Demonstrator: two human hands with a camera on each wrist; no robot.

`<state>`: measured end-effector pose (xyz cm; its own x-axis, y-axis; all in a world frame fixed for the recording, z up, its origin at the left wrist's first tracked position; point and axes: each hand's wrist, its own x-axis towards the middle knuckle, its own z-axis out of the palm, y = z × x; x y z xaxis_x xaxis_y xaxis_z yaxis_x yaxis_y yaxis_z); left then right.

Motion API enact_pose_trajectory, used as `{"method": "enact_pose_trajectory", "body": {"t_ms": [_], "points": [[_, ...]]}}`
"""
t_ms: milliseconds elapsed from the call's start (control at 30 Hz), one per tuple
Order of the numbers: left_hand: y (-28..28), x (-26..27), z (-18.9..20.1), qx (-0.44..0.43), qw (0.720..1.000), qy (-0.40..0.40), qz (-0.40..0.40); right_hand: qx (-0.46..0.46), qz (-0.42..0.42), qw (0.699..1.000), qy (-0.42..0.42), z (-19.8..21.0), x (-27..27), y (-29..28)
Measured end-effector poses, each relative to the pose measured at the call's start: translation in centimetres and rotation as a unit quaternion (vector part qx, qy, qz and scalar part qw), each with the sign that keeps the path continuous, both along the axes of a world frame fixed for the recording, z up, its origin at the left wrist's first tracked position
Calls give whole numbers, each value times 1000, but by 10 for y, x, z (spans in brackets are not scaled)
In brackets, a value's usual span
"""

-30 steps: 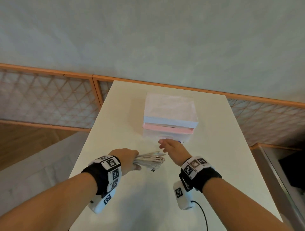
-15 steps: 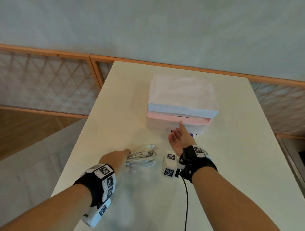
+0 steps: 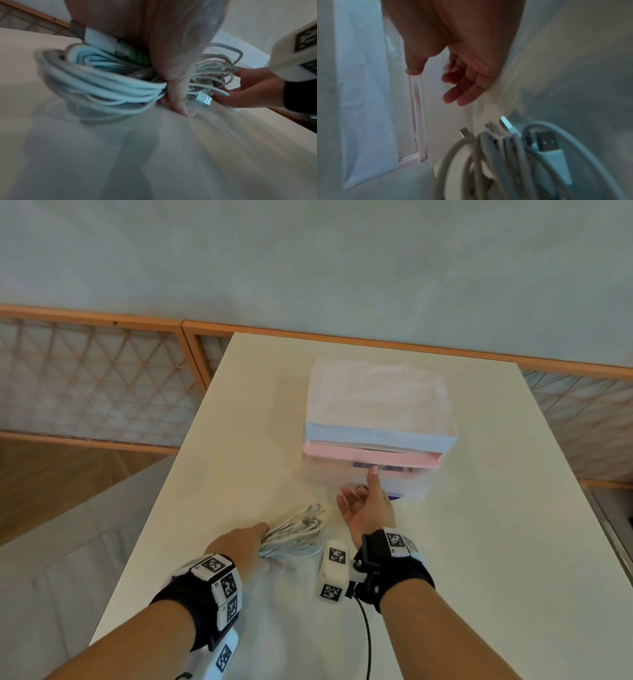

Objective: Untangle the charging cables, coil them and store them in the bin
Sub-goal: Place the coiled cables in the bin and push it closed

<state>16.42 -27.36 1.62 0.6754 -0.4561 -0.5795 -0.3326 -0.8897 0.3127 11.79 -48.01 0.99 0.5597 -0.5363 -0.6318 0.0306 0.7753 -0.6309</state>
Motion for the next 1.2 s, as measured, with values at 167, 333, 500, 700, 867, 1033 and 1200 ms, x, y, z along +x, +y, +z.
{"method": "enact_pose_trajectory", "body": {"t_ms": [167,333,500,700,867,1033,1200], "points": [[5,-7,9,-11,1000,-7,-14,-20,24,1000,-4,0,-22,5],[24,-21,11,9,999,8,-53,-35,61,997,24,6,-48,10],[31,-25,29,13,997,10,-79,-24,85,995,45,11,-71,19],[22,-23,58,-18,992,1,-125,-9,111,992,57,16,-87,21],[1,-18,81,-11,985,-25,-170,-9,164,983,83,24,-94,20],[-23,-17,105,-17,977,-73,-201,-69,247,950,177,46,-108,7],[-49,-16,121,0,955,-149,-255,-507,213,828,107,107,-108,-6]]}}
